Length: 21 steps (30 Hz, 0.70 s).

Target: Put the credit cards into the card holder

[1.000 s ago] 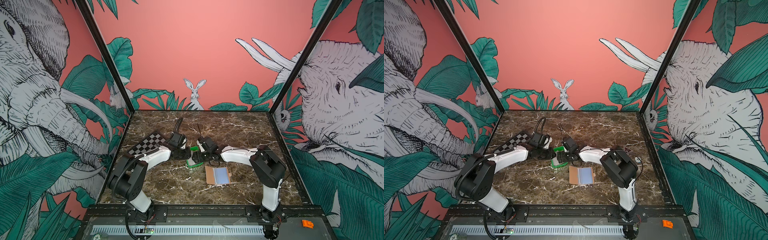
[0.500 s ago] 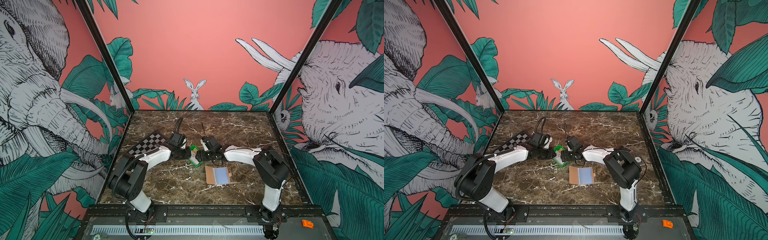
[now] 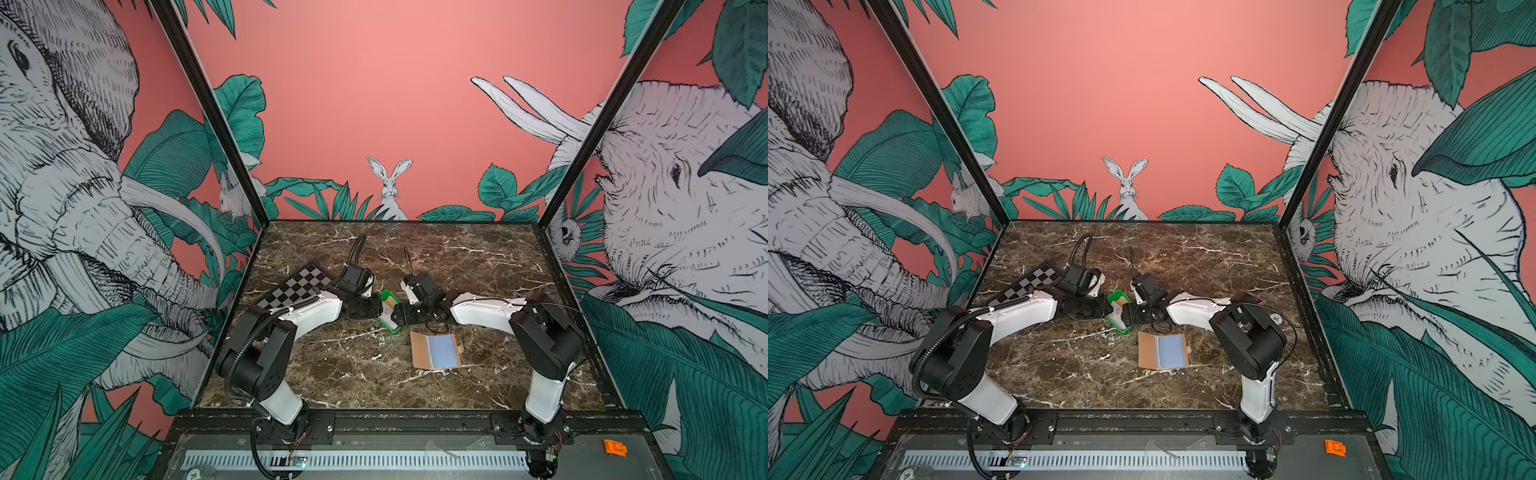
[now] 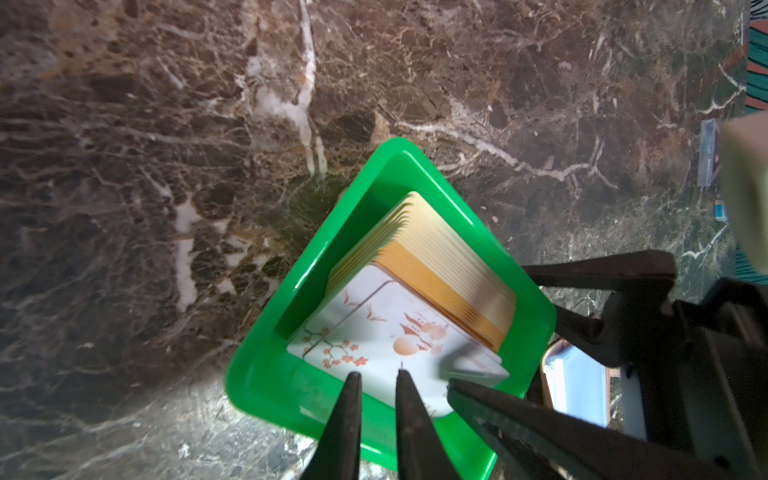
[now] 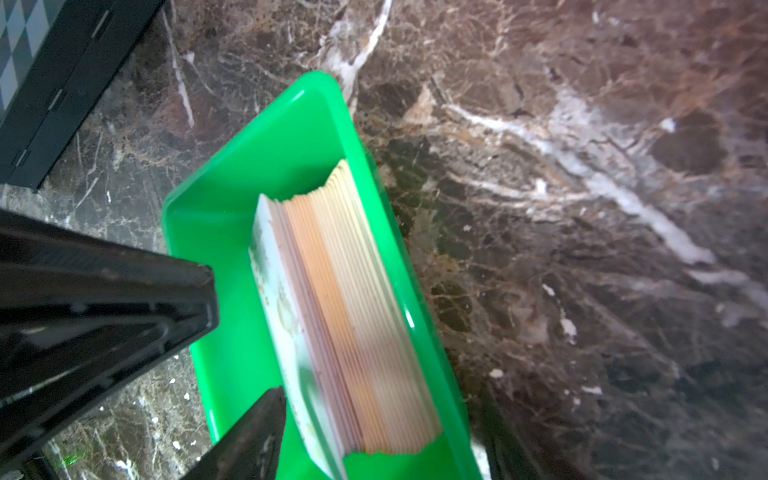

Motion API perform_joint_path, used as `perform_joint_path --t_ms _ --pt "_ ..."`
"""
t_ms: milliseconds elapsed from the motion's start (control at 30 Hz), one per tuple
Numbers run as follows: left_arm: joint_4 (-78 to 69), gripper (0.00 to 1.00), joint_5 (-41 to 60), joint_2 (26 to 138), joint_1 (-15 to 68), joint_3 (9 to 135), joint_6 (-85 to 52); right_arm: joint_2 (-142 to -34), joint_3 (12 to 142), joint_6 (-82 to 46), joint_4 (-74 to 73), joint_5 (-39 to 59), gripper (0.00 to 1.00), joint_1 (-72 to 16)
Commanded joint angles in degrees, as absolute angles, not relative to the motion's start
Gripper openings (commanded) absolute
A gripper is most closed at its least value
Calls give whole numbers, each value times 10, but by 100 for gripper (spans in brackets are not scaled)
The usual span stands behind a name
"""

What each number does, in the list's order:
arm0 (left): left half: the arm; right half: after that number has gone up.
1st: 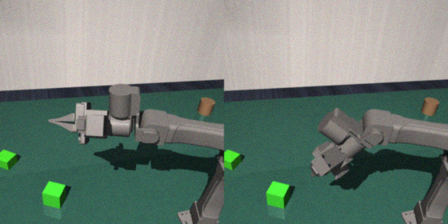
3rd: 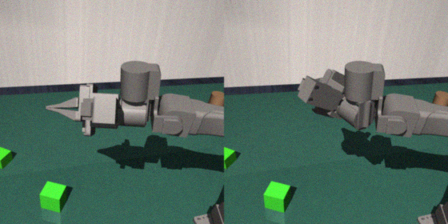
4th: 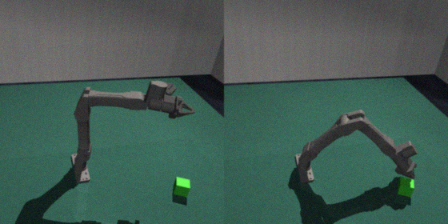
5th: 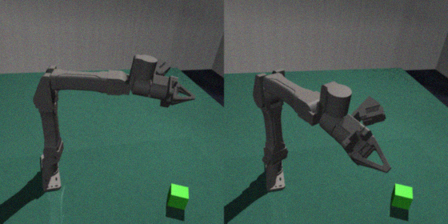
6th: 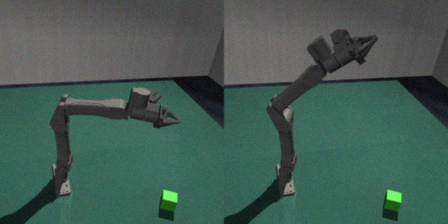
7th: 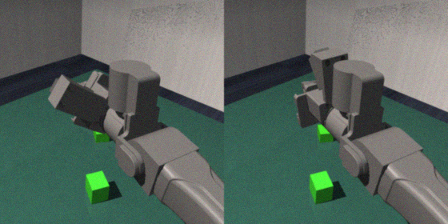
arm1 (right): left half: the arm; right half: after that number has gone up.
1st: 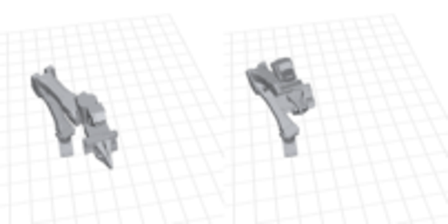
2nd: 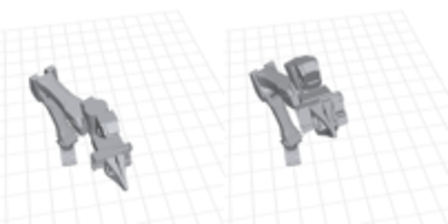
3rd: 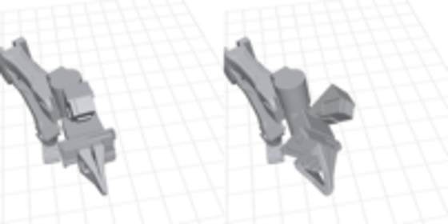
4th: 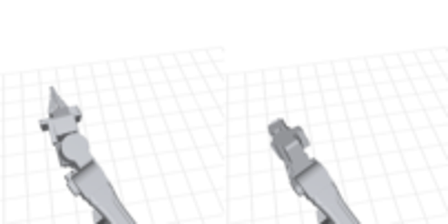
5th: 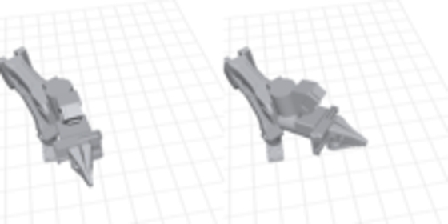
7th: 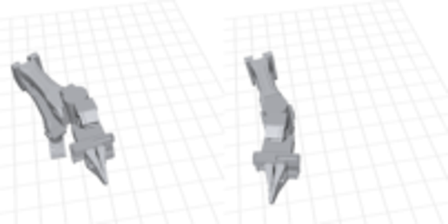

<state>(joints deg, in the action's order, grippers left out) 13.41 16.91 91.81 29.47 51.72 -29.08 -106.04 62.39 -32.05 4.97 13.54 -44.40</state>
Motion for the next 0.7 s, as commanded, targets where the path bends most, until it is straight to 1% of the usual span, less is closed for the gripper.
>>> perform_joint_path --t_ms 0,267,367,533,667 --pt "141 18 171 902 296 531 -288 -1037 621 -300 40 147 71 -454" --pt "141 18 166 896 296 521 -289 -1039 631 -275 45 183 67 -468" --pt "143 19 162 891 296 519 -288 -1041 628 -275 33 195 66 -472" --pt "156 18 148 883 296 518 -286 -1048 639 -296 47 147 66 -474" --pt "157 18 148 881 296 513 -292 -1061 662 -307 68 116 67 -474"
